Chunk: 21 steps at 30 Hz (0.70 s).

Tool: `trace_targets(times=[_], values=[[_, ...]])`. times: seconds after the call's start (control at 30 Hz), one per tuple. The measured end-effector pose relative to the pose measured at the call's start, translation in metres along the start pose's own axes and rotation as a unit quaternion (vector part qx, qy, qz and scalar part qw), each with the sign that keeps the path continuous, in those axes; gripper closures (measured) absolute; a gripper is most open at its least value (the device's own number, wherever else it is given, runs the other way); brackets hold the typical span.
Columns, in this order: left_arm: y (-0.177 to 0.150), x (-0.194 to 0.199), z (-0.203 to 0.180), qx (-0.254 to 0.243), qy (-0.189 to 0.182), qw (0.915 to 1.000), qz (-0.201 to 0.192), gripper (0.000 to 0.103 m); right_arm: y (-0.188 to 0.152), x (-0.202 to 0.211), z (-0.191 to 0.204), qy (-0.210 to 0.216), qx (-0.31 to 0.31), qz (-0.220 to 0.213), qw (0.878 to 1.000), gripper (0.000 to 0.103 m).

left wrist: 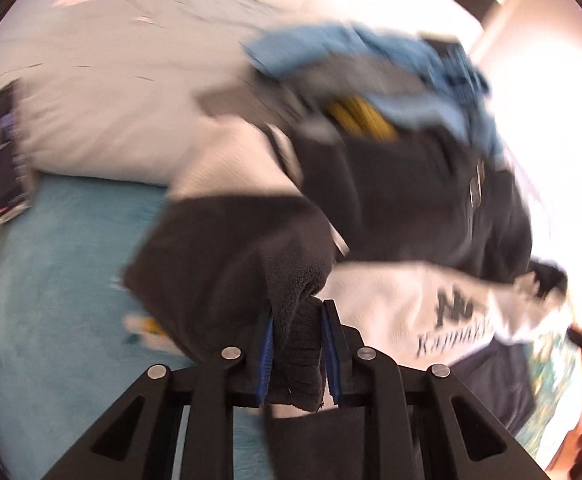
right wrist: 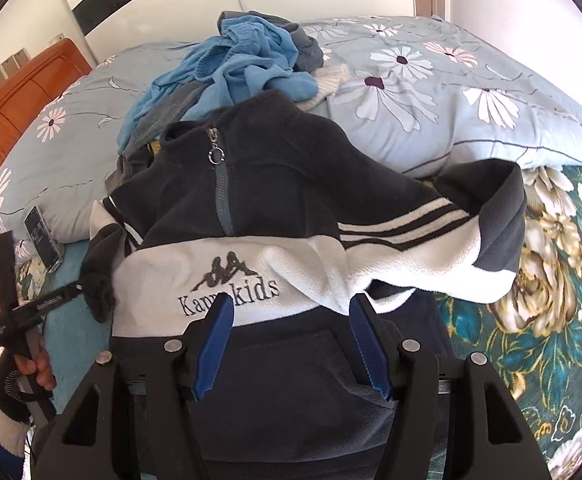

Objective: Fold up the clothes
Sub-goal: 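Spread the jacket flat on the bed with both tools, releasing the hem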

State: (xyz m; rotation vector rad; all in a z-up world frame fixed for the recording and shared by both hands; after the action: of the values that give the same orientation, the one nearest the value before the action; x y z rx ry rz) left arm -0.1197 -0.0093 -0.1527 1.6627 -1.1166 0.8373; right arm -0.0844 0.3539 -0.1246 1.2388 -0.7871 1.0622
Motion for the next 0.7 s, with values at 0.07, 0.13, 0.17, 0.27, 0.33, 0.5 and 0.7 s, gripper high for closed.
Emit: trace_targets(times=[0.07, 0.13, 0.17, 0.27, 0.33, 0.5, 0.7], values=[[0.009, 0.028, 0.033, 0.043, -0.001, 0.9985, -0.035, 0.080, 0.003, 0.001, 0.006, -0.003, 0.008, -0.001, 1.000, 0.041], [0.018, 0.053, 0.072, 0.081, 0.013, 0.9946, -0.064, 0.080, 0.006, 0.000, 0.012, -0.008, 0.016, 0.002, 1.000, 0.041], [0.023, 0.064, 0.093, 0.098, 0.024, 0.9920, -0.075, 0.080, 0.007, -0.001, 0.014, -0.009, 0.019, 0.004, 1.000, 0.041], [0.034, 0.089, 0.155, 0.146, 0.053, 0.9831, -0.097, 0.080, 0.010, -0.009, 0.019, -0.011, 0.018, 0.009, 1.000, 0.041], [0.035, 0.092, 0.189, 0.173, 0.071, 0.9778, -0.095, 0.080, 0.012, -0.015, 0.022, -0.007, 0.013, 0.013, 1.000, 0.041], [0.031, 0.082, 0.240, 0.207, 0.109, 0.9692, -0.077, 0.079, 0.015, -0.029, 0.027, -0.006, 0.010, 0.026, 1.000, 0.041], [0.024, 0.044, 0.280, 0.208, 0.185, 0.9601, -0.030, 0.098, 0.016, -0.037, 0.022, -0.011, 0.006, 0.035, 0.999, 0.041]])
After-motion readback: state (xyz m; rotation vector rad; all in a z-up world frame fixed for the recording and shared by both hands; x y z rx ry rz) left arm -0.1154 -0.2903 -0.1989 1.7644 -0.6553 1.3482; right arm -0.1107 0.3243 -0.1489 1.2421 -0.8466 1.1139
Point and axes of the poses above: each gripper's, at about its wrist camera, not at the fingertips, and x roughly against the way its jaws point, z to its left, y to its top, the point moved 9 cm from there along -x, roughly the way its jaws point, and after that the axes turned 10 degrees about z, right-handed, at the moved point
